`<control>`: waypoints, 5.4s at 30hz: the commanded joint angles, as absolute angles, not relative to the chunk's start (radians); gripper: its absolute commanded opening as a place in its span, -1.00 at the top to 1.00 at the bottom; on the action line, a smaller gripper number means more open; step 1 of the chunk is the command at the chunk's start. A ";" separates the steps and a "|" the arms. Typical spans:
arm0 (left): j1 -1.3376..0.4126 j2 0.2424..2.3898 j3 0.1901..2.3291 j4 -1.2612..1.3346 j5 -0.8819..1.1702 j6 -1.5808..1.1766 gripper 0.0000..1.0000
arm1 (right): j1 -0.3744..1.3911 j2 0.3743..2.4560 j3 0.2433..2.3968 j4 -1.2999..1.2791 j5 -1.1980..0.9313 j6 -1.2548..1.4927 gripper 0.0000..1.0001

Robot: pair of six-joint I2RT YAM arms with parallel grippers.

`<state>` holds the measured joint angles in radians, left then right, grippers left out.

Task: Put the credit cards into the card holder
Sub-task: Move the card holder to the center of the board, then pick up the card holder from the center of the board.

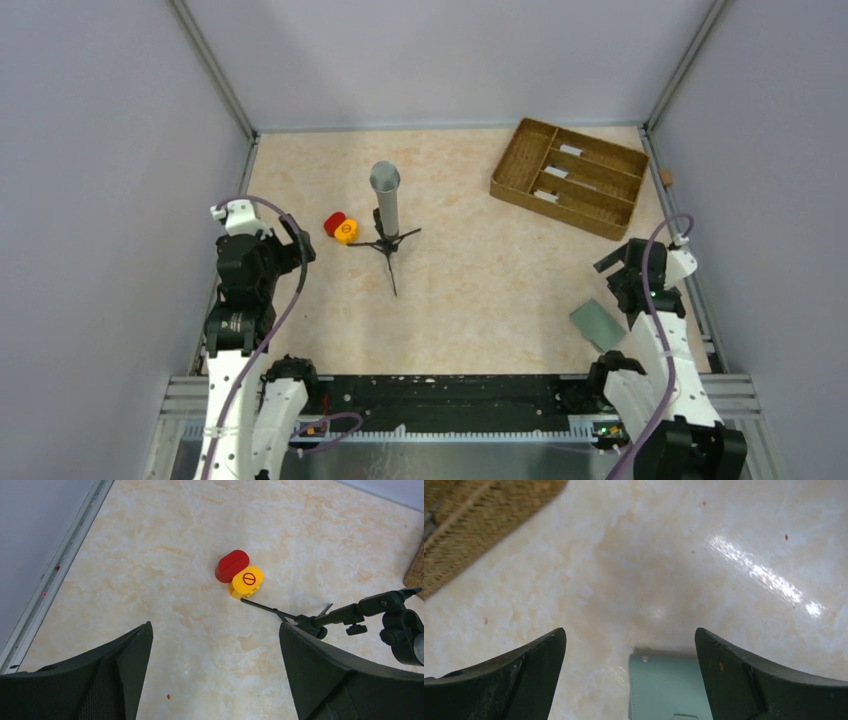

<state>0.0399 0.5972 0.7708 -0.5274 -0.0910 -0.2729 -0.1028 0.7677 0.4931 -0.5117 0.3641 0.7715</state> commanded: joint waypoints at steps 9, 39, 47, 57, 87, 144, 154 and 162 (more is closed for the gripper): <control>0.041 0.589 0.756 -0.494 -0.090 -0.245 -0.97 | -0.244 0.951 0.502 -0.630 0.079 0.750 -0.88; 0.038 0.586 0.752 -0.485 -0.054 -0.241 -0.97 | 0.218 0.944 0.626 -0.839 0.385 1.033 -0.93; 0.037 0.578 0.749 -0.483 -0.053 -0.239 -0.98 | 0.149 0.881 0.576 -0.922 0.399 1.101 -0.97; 0.027 0.574 0.747 -0.482 -0.054 -0.238 -0.97 | 0.150 0.913 0.512 -0.898 0.198 1.107 -0.95; 0.027 0.609 0.749 -0.482 -0.048 -0.236 -0.97 | 0.967 1.289 0.828 -0.468 0.235 0.477 -0.61; -0.580 0.415 0.242 0.268 0.451 -0.847 -0.88 | 0.844 0.994 0.457 0.656 -0.591 0.854 1.00; -0.582 0.340 0.190 0.462 0.592 -0.978 -0.96 | 0.838 1.038 0.422 0.980 -0.674 1.068 1.00; -0.584 0.383 0.192 0.540 0.652 -1.045 -0.21 | 0.838 1.065 0.431 0.965 -0.690 1.064 1.00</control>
<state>-0.5777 0.3595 0.1959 0.4248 0.6041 -0.9989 0.8478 1.0592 0.4313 0.8917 -0.6628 1.0569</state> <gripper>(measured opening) 0.652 0.017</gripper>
